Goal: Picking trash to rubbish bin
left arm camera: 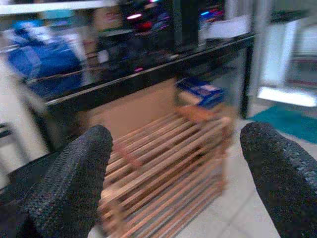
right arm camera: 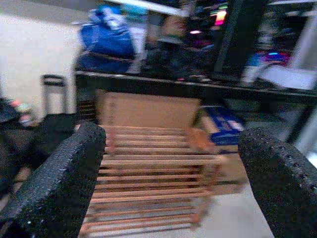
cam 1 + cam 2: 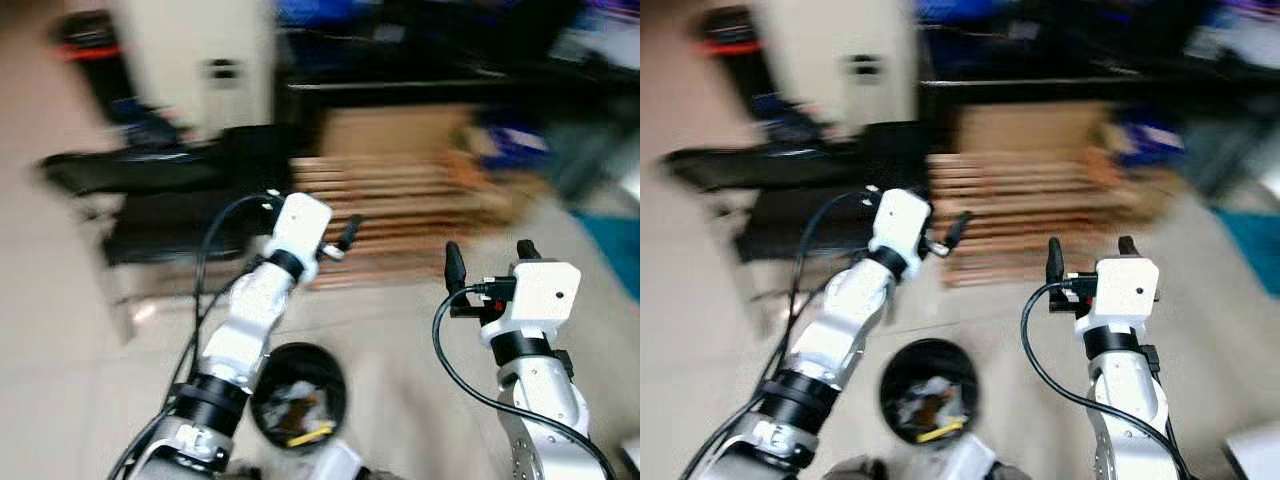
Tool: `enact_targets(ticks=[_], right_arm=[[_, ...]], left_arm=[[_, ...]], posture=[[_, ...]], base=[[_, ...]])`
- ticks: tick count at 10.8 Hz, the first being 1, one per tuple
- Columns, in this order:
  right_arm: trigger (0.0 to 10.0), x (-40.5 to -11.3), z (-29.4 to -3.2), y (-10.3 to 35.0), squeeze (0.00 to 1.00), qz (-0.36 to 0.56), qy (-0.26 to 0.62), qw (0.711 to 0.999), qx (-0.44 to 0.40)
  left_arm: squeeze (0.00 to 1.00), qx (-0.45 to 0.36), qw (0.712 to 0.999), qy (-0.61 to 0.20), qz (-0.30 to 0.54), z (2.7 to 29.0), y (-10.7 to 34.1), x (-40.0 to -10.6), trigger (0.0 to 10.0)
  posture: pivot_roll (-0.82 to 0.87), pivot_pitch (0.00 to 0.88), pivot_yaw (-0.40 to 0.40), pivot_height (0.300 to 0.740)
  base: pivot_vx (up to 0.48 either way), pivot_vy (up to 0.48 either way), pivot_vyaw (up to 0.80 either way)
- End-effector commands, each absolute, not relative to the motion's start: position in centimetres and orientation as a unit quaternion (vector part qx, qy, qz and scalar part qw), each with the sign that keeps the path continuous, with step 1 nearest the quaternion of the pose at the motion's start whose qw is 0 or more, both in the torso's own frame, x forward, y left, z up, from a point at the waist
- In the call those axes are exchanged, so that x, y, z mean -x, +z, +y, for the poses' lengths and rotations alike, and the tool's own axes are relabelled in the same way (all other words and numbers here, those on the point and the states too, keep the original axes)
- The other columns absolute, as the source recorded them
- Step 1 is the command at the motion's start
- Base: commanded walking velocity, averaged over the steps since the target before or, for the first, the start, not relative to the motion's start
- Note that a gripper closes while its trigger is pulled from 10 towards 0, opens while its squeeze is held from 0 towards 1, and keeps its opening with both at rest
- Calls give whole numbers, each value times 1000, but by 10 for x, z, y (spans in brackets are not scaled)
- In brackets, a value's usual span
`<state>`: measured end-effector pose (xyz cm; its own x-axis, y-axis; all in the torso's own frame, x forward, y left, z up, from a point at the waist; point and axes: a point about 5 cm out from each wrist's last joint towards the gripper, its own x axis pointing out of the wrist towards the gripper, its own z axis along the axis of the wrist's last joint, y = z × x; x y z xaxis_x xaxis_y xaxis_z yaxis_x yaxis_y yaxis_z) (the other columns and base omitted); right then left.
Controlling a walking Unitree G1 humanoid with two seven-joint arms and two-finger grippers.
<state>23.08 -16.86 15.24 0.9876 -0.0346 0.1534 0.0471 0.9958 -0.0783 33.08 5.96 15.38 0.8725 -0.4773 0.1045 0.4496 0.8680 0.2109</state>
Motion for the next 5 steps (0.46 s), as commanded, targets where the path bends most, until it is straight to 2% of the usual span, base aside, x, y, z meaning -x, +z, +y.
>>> enact_targets(ticks=[1,3,4,5], right_arm=[[10000,-228,-171,157,0,-80,-27,996,41],[10000,-230,-170,159,0,-82,-24,995,43],[10000,-230,-170,159,0,-77,-24,996,46],[10000,-230,-170,159,0,-72,-25,996,44]], left_arm=[[0,-84,963,-244,-75,58,157,-334,10000],[0,-75,965,-244,-64,58,153,-335,10000],[0,-72,965,-245,-62,57,152,-335,10000],[0,-71,965,-246,-58,57,151,-335,10000]], posture=[[110,67,-55,740],[107,65,-55,740],[103,63,-54,740],[103,63,-54,740]], base=[[0,0,0],[0,0,0],[0,0,-406],[0,0,-769]])
